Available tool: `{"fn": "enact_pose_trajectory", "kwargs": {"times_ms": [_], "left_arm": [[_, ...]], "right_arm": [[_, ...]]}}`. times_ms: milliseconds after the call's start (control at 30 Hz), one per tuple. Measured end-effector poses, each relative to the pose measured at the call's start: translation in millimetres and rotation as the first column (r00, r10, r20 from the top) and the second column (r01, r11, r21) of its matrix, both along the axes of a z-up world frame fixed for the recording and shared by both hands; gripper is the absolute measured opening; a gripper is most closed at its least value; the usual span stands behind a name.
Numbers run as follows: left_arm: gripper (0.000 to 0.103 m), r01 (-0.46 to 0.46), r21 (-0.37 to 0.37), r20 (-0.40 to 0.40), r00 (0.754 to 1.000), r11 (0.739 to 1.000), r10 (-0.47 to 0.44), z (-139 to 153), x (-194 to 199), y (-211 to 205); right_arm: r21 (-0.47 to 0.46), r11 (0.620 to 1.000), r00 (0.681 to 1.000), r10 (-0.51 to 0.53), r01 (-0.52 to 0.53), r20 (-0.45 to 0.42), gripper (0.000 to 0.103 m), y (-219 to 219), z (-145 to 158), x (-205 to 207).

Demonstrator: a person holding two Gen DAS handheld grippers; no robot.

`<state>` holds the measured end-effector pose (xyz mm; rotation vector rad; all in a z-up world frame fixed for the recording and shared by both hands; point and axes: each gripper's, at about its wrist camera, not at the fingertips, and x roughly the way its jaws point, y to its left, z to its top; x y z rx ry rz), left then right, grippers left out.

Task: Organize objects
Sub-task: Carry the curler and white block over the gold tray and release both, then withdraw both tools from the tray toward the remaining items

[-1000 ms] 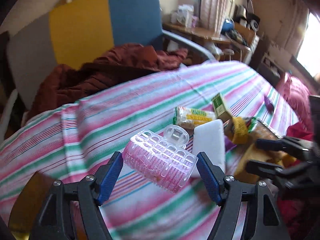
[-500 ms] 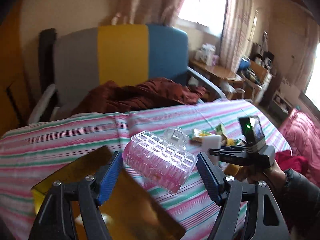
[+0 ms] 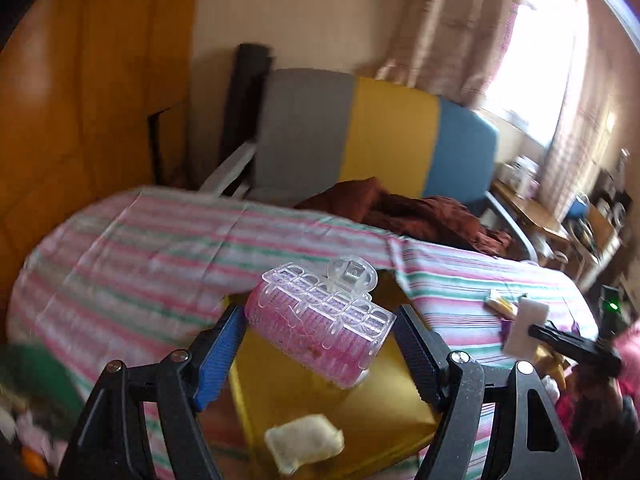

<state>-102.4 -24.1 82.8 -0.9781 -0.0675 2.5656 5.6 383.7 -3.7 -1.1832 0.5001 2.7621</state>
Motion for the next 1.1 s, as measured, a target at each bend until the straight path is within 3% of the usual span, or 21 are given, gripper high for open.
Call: {"fn": "enact_pose_trajectory", "kwargs": {"times_ms": [233, 567, 700, 900, 1000, 1100], "left_arm": [[0.076, -0.047, 0.026, 0.086, 0.995, 0.999, 0.044, -40.9, -13.5, -11.5], [0.077, -0.005, -0.008, 0.128, 0.992, 1.0, 0.006, -74.7, -66.6, 40.2], [0.091, -0.04, -0.03, 0.132, 0.99, 0.999, 0.043, -80.9, -83.7, 49.3], [0.094, -0.086, -0.008, 0.134, 0.987, 0.996, 0.086, -79.9, -71.1, 26.6], [0.094, -0.131, 0.006, 0.141, 0.982, 0.991, 0.129, -85.1, -50.6, 8.7], [0.094, -0.164, -0.03, 0.13, 0.977, 0.986, 0.166, -93.3, -26.9, 0.9]], "right_arm": [[-0.01, 0.983, 0.982, 0.186, -0.186, -0.021, 0.026, -77.8, 7.4, -1.9], [-0.057, 0.932, 0.929, 0.362, -0.359, 0.076, 0.026, -164.0, -20.1, -37.4], [-0.115, 0.902, 0.898, 0.427, -0.416, 0.107, 0.03, -186.9, -35.3, -51.2], [-0.111, 0.896, 0.884, 0.443, -0.43, 0.152, 0.043, -197.1, -49.5, -51.3], [-0.093, 0.905, 0.89, 0.425, -0.415, 0.162, 0.047, -193.4, -52.8, -44.7], [-0.09, 0.916, 0.902, 0.4, -0.391, 0.162, 0.048, -186.3, -52.9, -37.0]]}}
